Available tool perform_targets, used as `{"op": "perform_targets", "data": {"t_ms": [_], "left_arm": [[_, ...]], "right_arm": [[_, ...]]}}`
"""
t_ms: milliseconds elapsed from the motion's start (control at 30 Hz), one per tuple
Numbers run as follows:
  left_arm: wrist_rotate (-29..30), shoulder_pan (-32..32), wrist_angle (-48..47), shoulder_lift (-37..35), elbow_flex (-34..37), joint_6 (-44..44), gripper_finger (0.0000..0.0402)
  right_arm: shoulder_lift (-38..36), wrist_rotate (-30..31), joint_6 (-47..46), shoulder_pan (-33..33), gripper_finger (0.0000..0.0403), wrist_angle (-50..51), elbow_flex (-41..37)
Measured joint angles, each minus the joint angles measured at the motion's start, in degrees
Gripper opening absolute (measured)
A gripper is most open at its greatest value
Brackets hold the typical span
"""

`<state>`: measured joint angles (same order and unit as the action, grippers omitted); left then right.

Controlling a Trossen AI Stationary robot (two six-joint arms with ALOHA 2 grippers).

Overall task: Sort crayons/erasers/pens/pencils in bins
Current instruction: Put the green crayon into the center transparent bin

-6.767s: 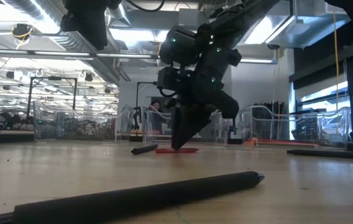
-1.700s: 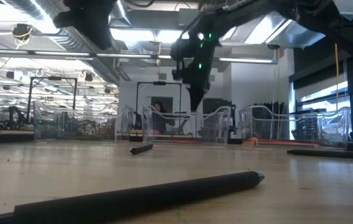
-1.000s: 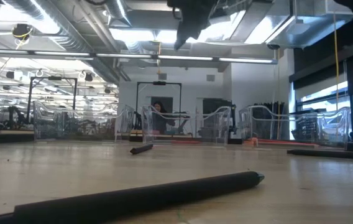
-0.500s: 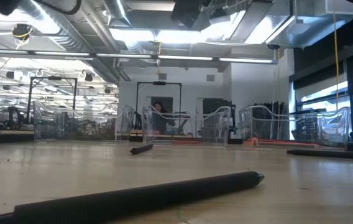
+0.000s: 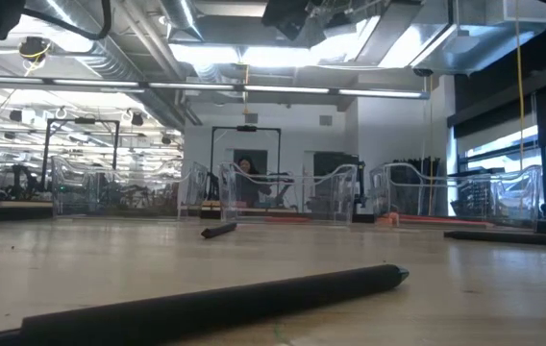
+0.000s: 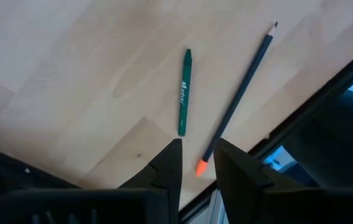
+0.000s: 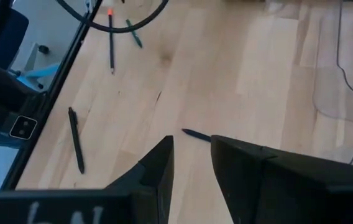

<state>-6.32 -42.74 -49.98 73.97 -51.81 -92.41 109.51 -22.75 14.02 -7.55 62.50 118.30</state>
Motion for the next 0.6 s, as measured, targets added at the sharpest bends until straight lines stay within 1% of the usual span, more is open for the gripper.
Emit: {"op": "perform_targets", "data": {"t_ms": [33,233,333,467,600], "left_arm": [[0.06,0.00,0.02,0.00,0.00,-0.04,0.0091],[-0.18,0.00,0.07,1.07,0.00,-0.84,0.0116],[-0.38,-0.09,0.68,3.77,0.00,-0.18,0.0123],[-0.22,-1.00,1.04,8.87,0.00,2.03,0.0121],[-0.22,-1.95,3.06,13.47,0.04,1.67,0.0120]], "right_arm": [[0.00,-0.37,0.00,0.00,0.0110,0.01,0.00],[0.00,-7.22,1.52,0.23,0.0110,-0.02,0.00],[0.00,-7.48,1.58,0.46,0.0110,-0.04,0.00],[0.00,-7.49,1.66,0.41,0.0110,-0.07,0.00],[0.00,-7.43,1.66,0.37,0.0110,-0.07,0.00]]}}
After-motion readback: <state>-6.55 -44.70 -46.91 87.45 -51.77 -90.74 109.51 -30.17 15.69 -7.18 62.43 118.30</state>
